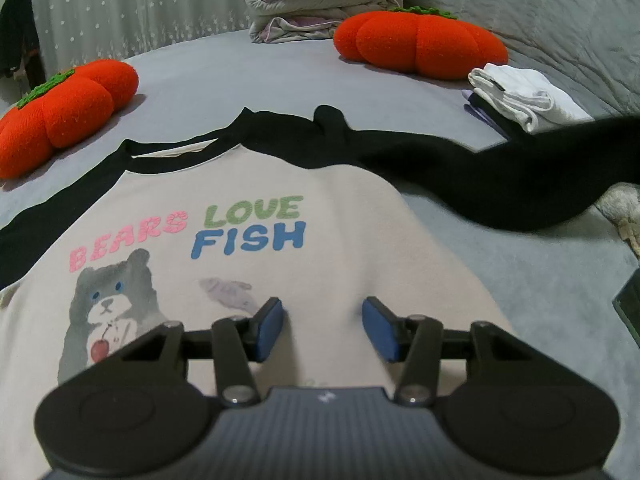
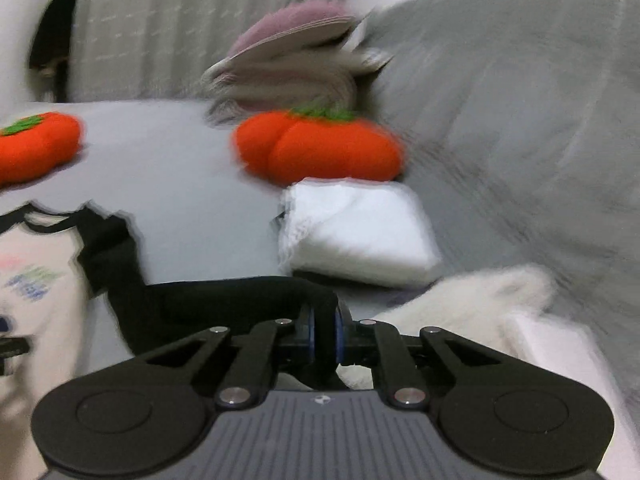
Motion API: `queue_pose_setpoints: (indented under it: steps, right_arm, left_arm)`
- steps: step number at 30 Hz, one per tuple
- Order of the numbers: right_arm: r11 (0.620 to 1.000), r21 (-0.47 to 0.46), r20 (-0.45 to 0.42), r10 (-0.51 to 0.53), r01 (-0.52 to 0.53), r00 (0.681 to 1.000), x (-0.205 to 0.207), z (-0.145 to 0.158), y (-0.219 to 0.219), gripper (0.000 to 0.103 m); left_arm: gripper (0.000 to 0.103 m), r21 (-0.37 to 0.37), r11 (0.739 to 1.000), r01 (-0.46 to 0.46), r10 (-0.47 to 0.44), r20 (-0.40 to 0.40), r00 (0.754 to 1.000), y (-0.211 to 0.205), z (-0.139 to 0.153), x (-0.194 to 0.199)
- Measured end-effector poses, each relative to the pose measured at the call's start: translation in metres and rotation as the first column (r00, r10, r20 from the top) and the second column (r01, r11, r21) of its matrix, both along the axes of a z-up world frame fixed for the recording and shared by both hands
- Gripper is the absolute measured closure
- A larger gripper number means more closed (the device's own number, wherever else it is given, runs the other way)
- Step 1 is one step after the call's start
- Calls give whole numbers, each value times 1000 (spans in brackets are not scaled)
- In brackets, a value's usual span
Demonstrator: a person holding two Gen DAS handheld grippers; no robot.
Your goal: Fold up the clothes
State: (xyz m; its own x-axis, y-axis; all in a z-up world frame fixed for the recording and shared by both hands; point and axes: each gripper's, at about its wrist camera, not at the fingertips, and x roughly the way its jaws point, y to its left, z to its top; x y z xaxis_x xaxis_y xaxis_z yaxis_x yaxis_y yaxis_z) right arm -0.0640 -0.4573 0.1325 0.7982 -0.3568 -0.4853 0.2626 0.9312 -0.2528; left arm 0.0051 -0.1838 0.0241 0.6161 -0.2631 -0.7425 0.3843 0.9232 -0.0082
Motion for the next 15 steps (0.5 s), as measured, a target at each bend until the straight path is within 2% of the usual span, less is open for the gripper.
queue_pose_setpoints:
  steps: [3,9,12,15]
  right_arm:
    - [994,-70,58,-77,81,995,3,8,-6,92]
    - [969,-19,155,-239,245,958,12,15,-38,92]
    - [964,14,183,-264,266,947,14,19,-58,93]
    - [961,-10,182,-271,277,945,23,13,-64,93]
  left_arm:
    - [55,7,1000,4,-4,7,1000,-1,-1,-1]
    - [53,16,1000,14,-14,15,1000,-1,-3,-1]
    - [52,23,1000,22,-22,21,1000,-2,-3,-2]
    - [52,20,999,29,-29,22,999,-1,-3,-2]
